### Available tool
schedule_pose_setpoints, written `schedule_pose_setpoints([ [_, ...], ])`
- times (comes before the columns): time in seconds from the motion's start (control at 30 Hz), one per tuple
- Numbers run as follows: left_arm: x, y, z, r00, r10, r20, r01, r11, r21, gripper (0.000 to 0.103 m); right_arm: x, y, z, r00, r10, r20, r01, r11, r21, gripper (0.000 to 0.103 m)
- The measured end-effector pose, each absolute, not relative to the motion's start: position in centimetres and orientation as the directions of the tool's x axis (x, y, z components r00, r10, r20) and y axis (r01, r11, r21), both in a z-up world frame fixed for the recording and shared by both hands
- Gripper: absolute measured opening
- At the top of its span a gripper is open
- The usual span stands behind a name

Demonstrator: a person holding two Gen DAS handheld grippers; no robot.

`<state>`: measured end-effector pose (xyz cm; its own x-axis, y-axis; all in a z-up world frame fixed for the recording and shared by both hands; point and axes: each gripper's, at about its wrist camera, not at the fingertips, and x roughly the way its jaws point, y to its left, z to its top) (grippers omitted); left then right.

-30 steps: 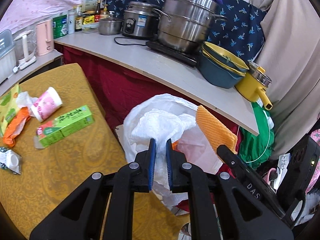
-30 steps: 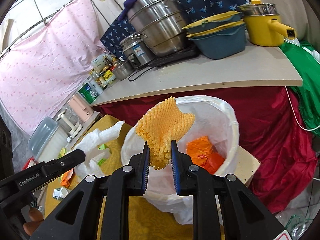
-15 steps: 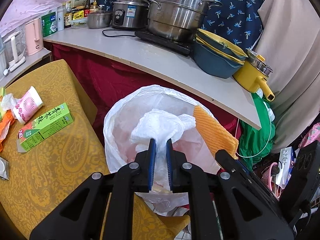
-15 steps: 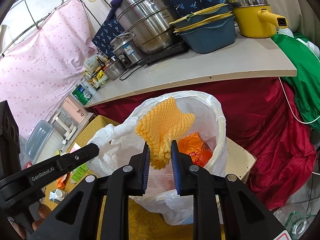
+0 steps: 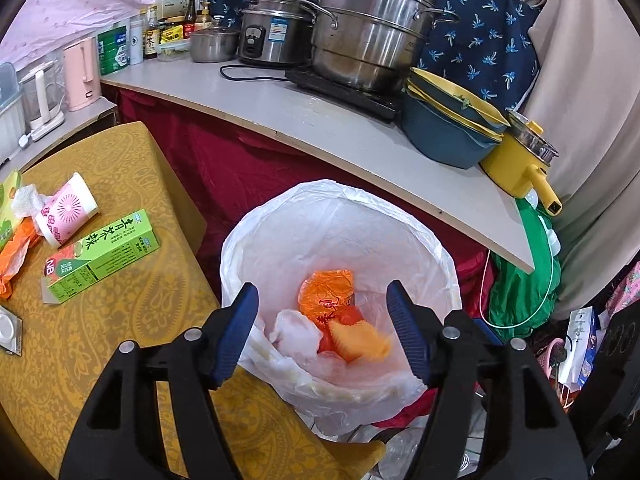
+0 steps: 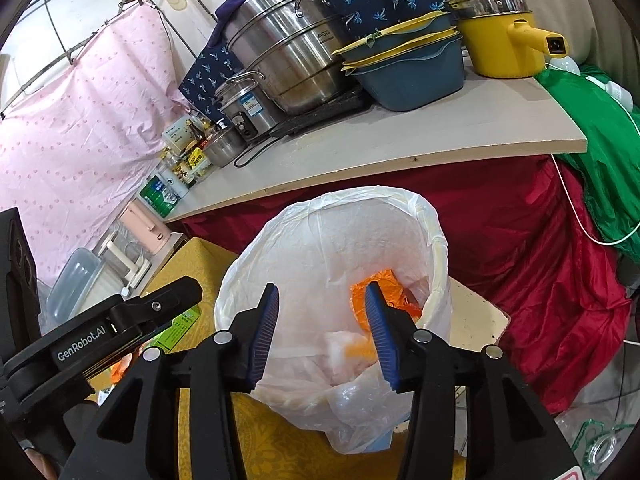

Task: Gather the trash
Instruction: 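Carry tissue and sponge over the bin and open both tools to drop them, then move both tools back over the table trash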

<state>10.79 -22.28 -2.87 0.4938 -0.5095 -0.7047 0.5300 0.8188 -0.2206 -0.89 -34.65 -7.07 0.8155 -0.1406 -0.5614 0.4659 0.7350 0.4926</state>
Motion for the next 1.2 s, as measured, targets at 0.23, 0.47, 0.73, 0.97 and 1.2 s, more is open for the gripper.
schedule_pose_setpoints([
  [0.23, 10.9, -20.7, -2.4, 0.518, -0.495, -0.697, 0.496, 0.838, -0.227, 0.067, -0.5, -33.9, -6.4, 0.823, -0.134, -0.553, 0.449, 0.748, 0.488, 0.049],
  [0.47, 11.2, -18.5, -1.7, 0.565, -0.461, -0.685, 0.439, 0.870, -0.223, 0.074, 0.1, -32.6, -5.8, 0.827, -0.114, -0.550, 0.429, 0.762, 0.486, 0.049],
  [0.73, 11.5, -14.5, -1.0, 0.612, -0.399, -0.683, 0.345, 0.912, -0.224, 0.078, 0.9, -30.5, -4.7, 0.835, -0.091, -0.543, 0.395, 0.787, 0.475, 0.049],
  [0.97, 12.0, -9.5, -1.1, 0.647, -0.314, -0.695, 0.220, 0.949, -0.224, 0.080, 2.0, -27.8, -4.1, 0.838, -0.050, -0.543, 0.349, 0.814, 0.464, 0.049],
  [1.2, 12.7, -4.1, -1.8, 0.655, -0.219, -0.723, 0.078, 0.971, -0.224, 0.080, 3.7, -24.7, -3.7, 0.836, 0.002, -0.549, 0.295, 0.842, 0.452, 0.049],
])
